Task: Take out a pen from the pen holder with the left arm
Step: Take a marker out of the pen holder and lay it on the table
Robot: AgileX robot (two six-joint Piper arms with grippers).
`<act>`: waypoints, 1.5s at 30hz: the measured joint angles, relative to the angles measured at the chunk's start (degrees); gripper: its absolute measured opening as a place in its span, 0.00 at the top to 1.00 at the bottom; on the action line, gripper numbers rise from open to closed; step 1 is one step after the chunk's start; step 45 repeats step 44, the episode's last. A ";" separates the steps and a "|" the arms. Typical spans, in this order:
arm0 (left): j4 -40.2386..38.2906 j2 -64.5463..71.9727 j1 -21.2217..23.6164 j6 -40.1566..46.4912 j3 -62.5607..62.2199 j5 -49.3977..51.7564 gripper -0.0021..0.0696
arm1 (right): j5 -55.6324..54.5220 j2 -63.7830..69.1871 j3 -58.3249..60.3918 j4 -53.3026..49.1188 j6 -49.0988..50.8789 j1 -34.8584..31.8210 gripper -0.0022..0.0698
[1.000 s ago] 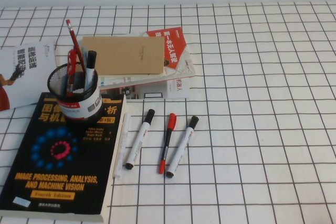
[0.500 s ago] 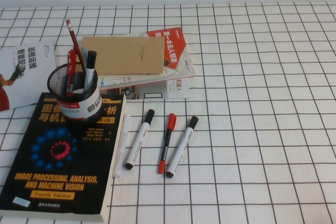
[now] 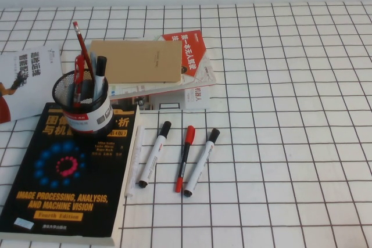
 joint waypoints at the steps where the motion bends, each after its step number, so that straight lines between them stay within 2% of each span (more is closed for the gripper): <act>1: 0.11 0.00 0.00 0.04 0.09 -0.50 0.97 | 0.00 0.00 0.00 0.00 0.00 0.00 0.99; 4: -0.57 0.00 0.00 3.57 1.97 -5.40 0.97 | 0.00 0.00 0.00 0.00 0.00 0.00 0.99; 9: -2.00 0.00 0.00 10.98 9.89 -19.79 0.97 | 0.00 0.00 0.00 0.00 0.00 0.00 0.99; 14: -2.26 0.00 0.00 12.21 10.87 -18.76 0.97 | 0.00 0.00 0.00 0.00 0.00 0.00 0.99; 22: -4.33 0.00 0.00 12.44 10.95 -9.74 0.97 | 0.00 0.00 0.00 0.00 0.00 0.00 0.99; 45: -4.83 0.00 0.00 12.55 10.95 -9.53 0.97 | 0.00 0.00 0.00 0.00 0.00 0.00 0.99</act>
